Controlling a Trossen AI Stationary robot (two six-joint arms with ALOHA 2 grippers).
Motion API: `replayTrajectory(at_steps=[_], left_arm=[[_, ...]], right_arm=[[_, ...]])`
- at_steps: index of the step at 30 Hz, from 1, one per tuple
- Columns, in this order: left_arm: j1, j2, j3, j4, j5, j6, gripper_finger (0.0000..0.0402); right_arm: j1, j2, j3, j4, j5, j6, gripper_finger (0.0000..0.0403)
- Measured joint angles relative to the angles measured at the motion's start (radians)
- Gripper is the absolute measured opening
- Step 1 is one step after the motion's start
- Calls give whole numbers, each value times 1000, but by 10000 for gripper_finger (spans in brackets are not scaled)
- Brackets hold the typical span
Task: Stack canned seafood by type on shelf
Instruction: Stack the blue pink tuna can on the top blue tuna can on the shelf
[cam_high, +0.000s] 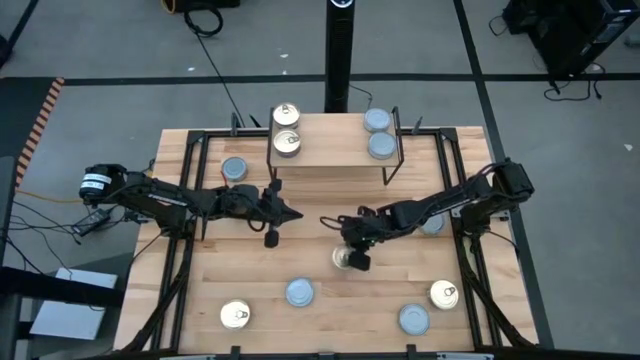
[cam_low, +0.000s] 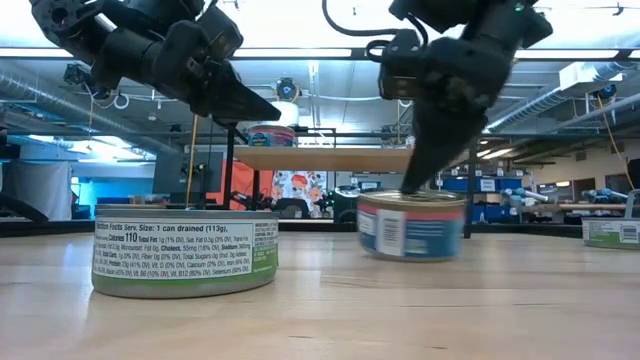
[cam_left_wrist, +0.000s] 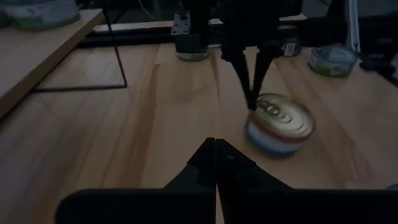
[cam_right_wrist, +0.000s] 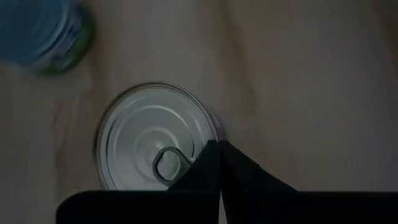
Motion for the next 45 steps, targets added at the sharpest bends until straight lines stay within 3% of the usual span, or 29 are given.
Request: replayTrajectory(at_steps=[14,28,39,45], left_arm=[[-2,122,38,20,3,-192,95],[-21,243,184,-71,8,-197,183],[-21,250,187,-59,7,-225,211],[-21,250,187,-58,10,-254,221]], right_arm=[[-32,0,1,117,116,-108,7],[29,0,2,163,337,-323,7],[107,-1,2,233,546,-488,7],[115,-1,2,277,566,-548,7]])
